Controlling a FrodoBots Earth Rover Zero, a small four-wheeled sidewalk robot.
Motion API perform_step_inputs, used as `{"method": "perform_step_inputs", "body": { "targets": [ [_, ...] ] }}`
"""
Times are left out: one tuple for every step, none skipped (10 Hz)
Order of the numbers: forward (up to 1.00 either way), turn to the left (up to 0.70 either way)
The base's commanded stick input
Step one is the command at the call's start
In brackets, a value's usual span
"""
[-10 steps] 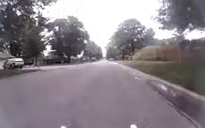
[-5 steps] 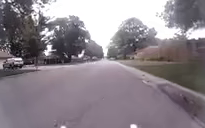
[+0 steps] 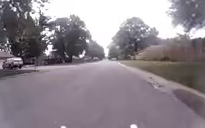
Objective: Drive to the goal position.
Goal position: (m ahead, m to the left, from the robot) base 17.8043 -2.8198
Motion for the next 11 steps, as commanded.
{"method": "perform_step_inputs", "body": {
  "targets": [
    [1.0,0.0],
    [1.0,-0.1],
    [1.0,-0.29],
    [1.0,-0.38],
    [1.0,-0.39],
    [1.0,-0.2],
    [1.0,0.0],
    [1.0,0.0],
    [1.0,0.0],
    [1.0,0.0],
    [1.0,-0.01]
  ]
}}
